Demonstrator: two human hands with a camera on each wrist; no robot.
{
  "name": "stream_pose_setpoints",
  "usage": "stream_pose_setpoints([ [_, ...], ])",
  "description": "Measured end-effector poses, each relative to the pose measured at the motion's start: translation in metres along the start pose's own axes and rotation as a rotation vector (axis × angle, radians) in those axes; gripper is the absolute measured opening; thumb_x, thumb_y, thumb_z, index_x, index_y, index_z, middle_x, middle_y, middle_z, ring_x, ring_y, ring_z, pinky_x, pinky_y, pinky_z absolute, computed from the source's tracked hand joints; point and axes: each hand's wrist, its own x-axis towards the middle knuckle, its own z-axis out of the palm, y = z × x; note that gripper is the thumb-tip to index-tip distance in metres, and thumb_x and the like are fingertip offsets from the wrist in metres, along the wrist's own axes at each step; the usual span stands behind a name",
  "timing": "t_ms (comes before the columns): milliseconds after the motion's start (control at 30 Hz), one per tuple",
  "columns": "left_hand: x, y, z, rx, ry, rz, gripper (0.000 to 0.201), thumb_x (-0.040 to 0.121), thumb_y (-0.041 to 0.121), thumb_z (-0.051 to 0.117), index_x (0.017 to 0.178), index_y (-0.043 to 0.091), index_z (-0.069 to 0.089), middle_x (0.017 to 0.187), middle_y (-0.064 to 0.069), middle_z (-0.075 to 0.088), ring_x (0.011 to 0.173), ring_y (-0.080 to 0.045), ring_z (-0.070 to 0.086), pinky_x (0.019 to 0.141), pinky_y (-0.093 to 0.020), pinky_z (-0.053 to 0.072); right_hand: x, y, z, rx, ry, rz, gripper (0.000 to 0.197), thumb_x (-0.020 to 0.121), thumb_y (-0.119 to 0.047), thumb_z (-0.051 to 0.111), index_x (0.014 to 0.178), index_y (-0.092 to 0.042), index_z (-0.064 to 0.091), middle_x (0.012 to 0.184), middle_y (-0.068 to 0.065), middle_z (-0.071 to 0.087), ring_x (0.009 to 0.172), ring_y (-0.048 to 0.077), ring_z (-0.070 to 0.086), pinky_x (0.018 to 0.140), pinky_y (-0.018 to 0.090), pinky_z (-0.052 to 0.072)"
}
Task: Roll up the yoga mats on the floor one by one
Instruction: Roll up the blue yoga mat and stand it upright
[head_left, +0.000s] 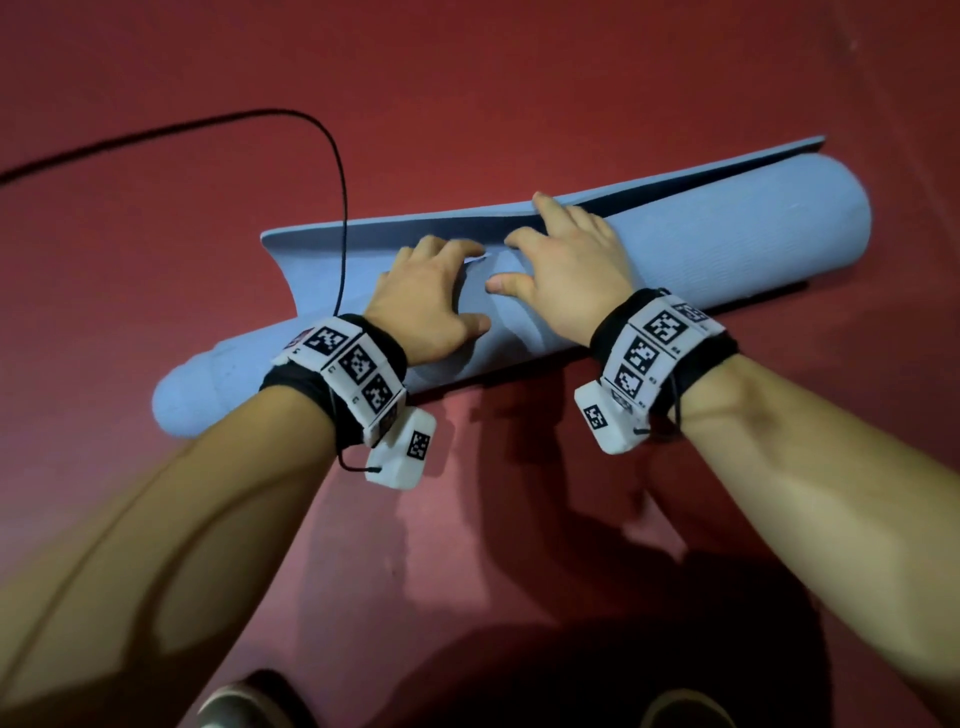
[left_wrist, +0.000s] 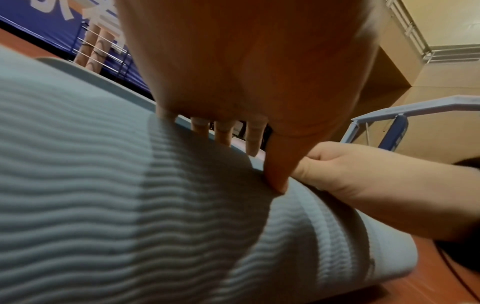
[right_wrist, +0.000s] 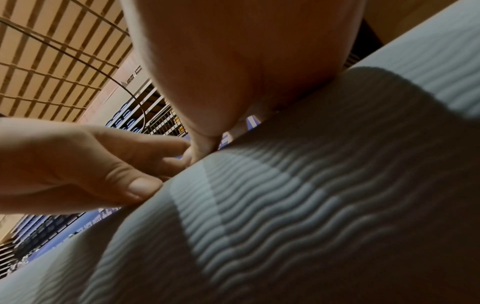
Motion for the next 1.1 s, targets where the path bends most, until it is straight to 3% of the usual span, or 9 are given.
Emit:
stream_pose_setpoints([
  [100,0.002,-0.001,0.006,0.031,0.058,0.029,0.060,0.086,0.031,0.069,0.142,0.028,0.048,0.136,-0.005,0.049,0.127,-0.030,0.041,0.106,-0.051,0.036,0.008,0.001,-0.002,0.036,0.011,-0.008,0.060,0.092,-0.065,0.049,0.136,-0.024,0.055,0.163,0.013,0.020,0.146,0.033,0.023,0.118,0.044,0.018],
  [200,0.003,-0.001,0.013,0.048,0.124,0.063,0.056,0.091,0.025,0.062,0.146,0.024,0.050,0.142,-0.003,0.045,0.127,-0.032,0.038,0.105,-0.050,0.035,0.014,0.006,-0.008,0.113,-0.002,-0.032,0.059,0.091,-0.059,0.057,0.138,-0.024,0.053,0.161,0.013,0.024,0.145,0.033,0.026,0.118,0.044,0.021],
  [267,0.004,0.001,0.017,0.101,0.155,0.054,0.057,0.091,0.033,0.054,0.147,0.023,0.048,0.142,-0.002,0.043,0.126,-0.032,0.037,0.103,-0.048,0.034,0.016,0.013,-0.012,0.173,-0.009,-0.049,0.060,0.089,-0.055,0.063,0.139,-0.022,0.053,0.158,0.012,0.028,0.144,0.032,0.029,0.118,0.045,0.025],
  [333,0.003,0.003,0.022,0.159,0.172,0.040,0.071,0.083,0.053,0.048,0.148,0.023,0.045,0.141,-0.001,0.042,0.126,-0.030,0.037,0.103,-0.047,0.032,0.015,0.016,-0.012,0.200,-0.002,-0.056,0.061,0.088,-0.052,0.065,0.138,-0.020,0.054,0.155,0.011,0.033,0.142,0.031,0.032,0.117,0.045,0.027],
  [433,0.003,0.000,0.033,0.276,0.196,0.083,0.105,0.066,0.077,0.065,0.150,0.022,0.036,0.141,-0.003,0.039,0.126,-0.029,0.038,0.106,-0.049,0.032,0.013,0.017,-0.010,0.234,0.051,-0.064,0.058,0.087,-0.047,0.069,0.134,-0.016,0.057,0.143,0.009,0.043,0.133,0.030,0.039,0.113,0.043,0.031],
  [600,0.011,-0.004,0.033,0.285,0.266,0.100,0.102,0.061,0.079,0.069,0.141,0.022,0.042,0.133,-0.004,0.047,0.119,-0.032,0.045,0.100,-0.052,0.036,0.009,0.031,-0.013,0.322,0.117,-0.121,0.054,0.082,-0.041,0.074,0.127,-0.014,0.061,0.126,0.005,0.054,0.115,0.026,0.047,0.106,0.033,0.034],
  [833,0.017,-0.013,0.023,0.167,0.261,0.163,0.098,0.064,0.077,0.071,0.141,0.021,0.049,0.130,-0.002,0.050,0.120,-0.028,0.043,0.100,-0.048,0.034,0.009,0.035,-0.008,0.295,0.157,-0.156,0.062,0.078,-0.052,0.065,0.124,-0.011,0.062,0.121,0.005,0.059,0.108,0.028,0.050,0.100,0.038,0.039],
  [967,0.013,-0.016,0.025,0.223,0.366,0.147,0.101,0.060,0.084,0.061,0.141,0.025,0.054,0.121,-0.003,0.050,0.112,-0.030,0.045,0.092,-0.047,0.036,0.014,0.037,-0.010,0.285,0.163,-0.159,0.066,0.077,-0.056,0.064,0.126,-0.012,0.061,0.122,0.004,0.060,0.110,0.027,0.051,0.099,0.038,0.040],
  [1100,0.013,-0.014,0.022,0.267,0.367,0.120,0.100,0.058,0.084,0.061,0.139,0.026,0.054,0.119,-0.003,0.051,0.110,-0.031,0.045,0.091,-0.048,0.038,0.017,0.038,-0.007,0.287,0.179,-0.177,0.068,0.076,-0.060,0.061,0.125,-0.012,0.061,0.122,0.004,0.061,0.110,0.027,0.052,0.099,0.037,0.040],
])
